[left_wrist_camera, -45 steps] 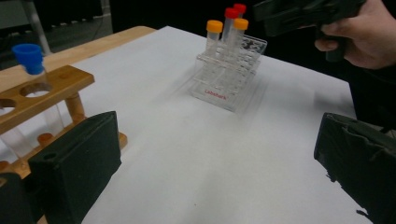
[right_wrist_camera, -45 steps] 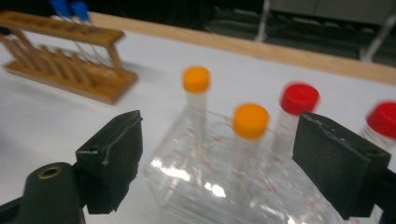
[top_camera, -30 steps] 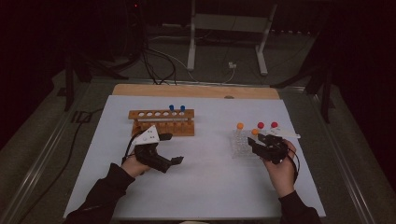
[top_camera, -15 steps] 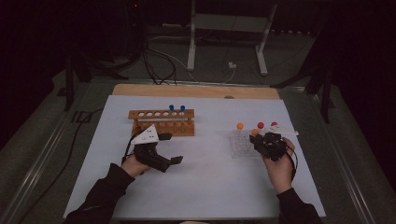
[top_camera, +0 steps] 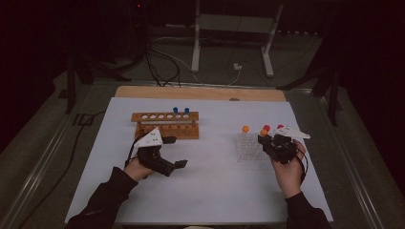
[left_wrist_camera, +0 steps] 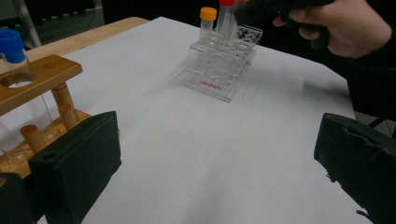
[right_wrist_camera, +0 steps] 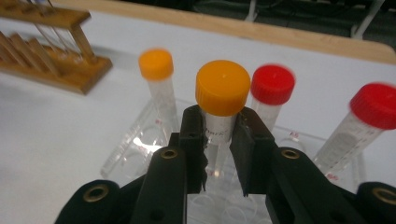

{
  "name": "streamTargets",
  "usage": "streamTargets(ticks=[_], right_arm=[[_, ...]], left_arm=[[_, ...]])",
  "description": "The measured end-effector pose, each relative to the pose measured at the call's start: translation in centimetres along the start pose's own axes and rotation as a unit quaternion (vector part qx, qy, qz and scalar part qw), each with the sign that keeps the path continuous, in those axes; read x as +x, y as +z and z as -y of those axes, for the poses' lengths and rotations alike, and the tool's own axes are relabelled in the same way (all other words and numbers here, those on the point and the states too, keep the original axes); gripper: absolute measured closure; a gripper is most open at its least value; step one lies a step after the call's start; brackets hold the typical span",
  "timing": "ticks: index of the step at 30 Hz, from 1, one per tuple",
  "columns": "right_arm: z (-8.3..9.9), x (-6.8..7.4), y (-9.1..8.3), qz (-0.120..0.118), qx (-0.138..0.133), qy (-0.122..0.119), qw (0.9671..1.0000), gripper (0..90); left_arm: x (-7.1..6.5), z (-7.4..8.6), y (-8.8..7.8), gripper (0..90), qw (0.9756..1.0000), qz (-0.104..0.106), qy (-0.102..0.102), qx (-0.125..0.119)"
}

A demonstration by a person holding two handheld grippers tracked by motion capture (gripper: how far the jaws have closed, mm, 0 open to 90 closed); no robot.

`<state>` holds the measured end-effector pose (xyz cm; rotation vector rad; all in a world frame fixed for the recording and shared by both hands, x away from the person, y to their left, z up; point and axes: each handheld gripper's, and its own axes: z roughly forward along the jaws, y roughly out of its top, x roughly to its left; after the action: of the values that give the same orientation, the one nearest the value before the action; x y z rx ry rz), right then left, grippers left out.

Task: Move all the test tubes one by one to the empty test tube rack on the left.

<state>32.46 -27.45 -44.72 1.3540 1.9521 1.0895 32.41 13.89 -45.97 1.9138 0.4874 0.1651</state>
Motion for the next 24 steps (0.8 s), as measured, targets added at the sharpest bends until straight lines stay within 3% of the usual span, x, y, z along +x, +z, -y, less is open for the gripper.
streamTargets(ticks=[11,14,18,24], right_arm=[[-1.2,0.5,-2.5,0.007,-0.041,-0.018,0.999,74.5],[-1.8,0.7,-3.5,-0.01,-0.058,-0.011,0.9982,74.6],[-2.5,2.1,-4.9,-0.035,-0.081,-0.026,0.9957,74.5],[-2.5,4.9,-4.9,-0.082,-0.077,-0.055,0.9922,74.5]], left_arm=[[-0.1,-0.1,0.0,1.5,1.0,0.002,0.0,0.0],[-0.1,-0.2,0.0,1.5,1.0,0.005,0.001,0.0],[-0.3,-0.3,0.0,1.5,1.0,0.008,0.005,-0.001],[-1.1,-0.8,0.3,1.6,0.9999,0.013,0.009,0.004]])
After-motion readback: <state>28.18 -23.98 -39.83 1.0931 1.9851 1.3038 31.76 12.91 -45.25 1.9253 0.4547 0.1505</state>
